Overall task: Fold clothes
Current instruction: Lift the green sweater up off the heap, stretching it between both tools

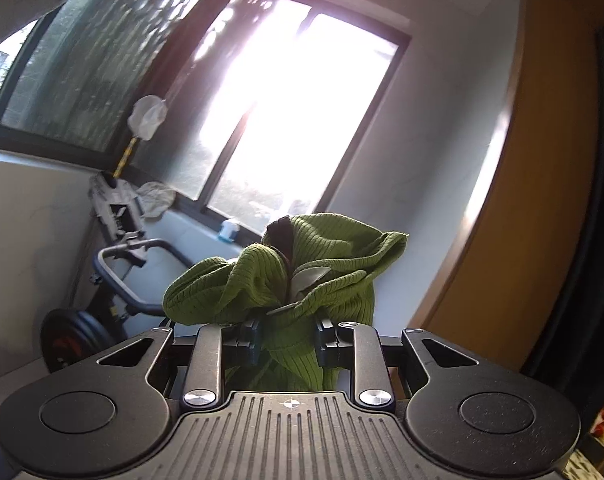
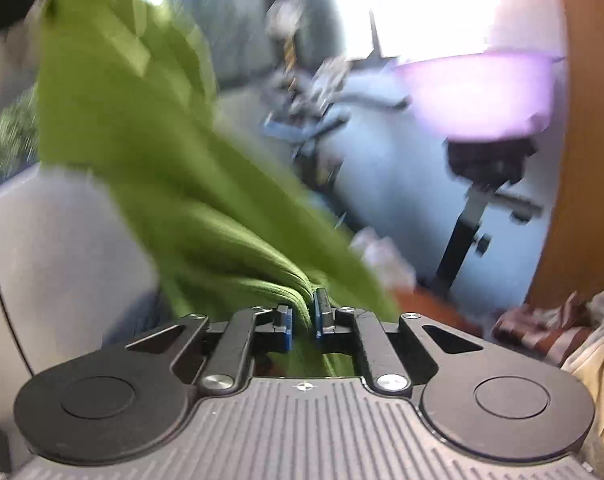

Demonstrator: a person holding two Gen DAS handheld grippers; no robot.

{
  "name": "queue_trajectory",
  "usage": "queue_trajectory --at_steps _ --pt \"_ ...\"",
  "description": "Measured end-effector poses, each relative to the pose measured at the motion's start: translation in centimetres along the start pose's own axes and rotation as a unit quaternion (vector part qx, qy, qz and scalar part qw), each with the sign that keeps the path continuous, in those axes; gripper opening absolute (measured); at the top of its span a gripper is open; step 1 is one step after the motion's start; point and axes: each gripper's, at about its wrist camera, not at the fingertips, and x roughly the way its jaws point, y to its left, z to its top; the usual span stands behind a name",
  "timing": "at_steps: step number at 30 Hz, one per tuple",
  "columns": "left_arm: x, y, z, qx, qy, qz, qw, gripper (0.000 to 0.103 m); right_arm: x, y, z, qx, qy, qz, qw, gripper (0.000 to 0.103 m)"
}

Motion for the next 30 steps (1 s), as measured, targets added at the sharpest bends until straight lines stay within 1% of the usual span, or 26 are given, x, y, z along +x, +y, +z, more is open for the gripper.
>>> queue_trajectory --at_steps 2,4,6,7,9,11,13,15,17,20,23,27,30 --pt "-0.4 -0.8 0.4 0.01 -0.005 -0.005 0.9999 0.023 -1.3 -0.7 1.3 0.023 -0.049 -0.02 0.998 0.009" --pt "-0.2 -0.7 0.4 0.008 -0.004 -0.004 0.9999 0.023 -2.5 -1.4 2.5 0.04 -0.096 -0.046 0.993 0.009" --pt "0.8 0.5 -0.4 -0.004 0.012 0.011 0.9999 0.023 -3.4 -2.0 3.2 0.047 -0.125 -0.069 0.989 0.009" --pt "1.4 1.2 -0.8 -0.01 0.02 0.02 0.9995 0.023 -3.4 -2.3 3.4 0.045 -0.126 -0.073 0.988 0.009" --pt "2.7 3.2 -2.3 -0.021 0.042 0.048 0.9977 0.023 -2.7 -2.6 3.1 0.034 -0.103 -0.071 0.992 0.009" --pt "4.0 5.5 -4.1 -0.026 0.068 0.088 0.9935 0.023 -1.4 -2.4 2.0 0.026 -0.064 -0.063 0.996 0.009" --pt "4.8 8.1 -5.5 -0.036 0.093 0.125 0.9871 0.023 0.3 -1.7 0.4 0.012 -0.023 -0.051 0.998 0.009" --pt "5.4 10.7 -6.5 -0.048 0.116 0.161 0.979 0.022 2.0 -0.6 -1.3 -0.003 0.012 -0.042 0.999 0.009" --pt "5.4 13.0 -7.1 -0.062 0.13 0.186 0.9719 0.022 3.6 0.7 -2.8 -0.013 0.038 -0.032 0.999 0.009" --pt "4.8 15.4 -7.1 -0.078 0.136 0.199 0.9674 0.022 5.0 2.6 -3.9 -0.026 0.066 -0.019 0.997 0.009" --pt "4.1 16.7 -6.6 -0.078 0.131 0.201 0.9676 0.022 6.1 4.4 -4.1 -0.046 0.084 -0.008 0.995 0.009" --pt "3.4 17.9 -5.6 -0.076 0.121 0.204 0.9686 0.022 7.7 6.4 -4.1 -0.079 0.095 0.01 0.992 0.01" --pt "2.1 18.1 -5.2 -0.072 0.118 0.212 0.9675 0.022 9.0 7.8 -4.7 -0.099 0.103 0.028 0.989 0.011"
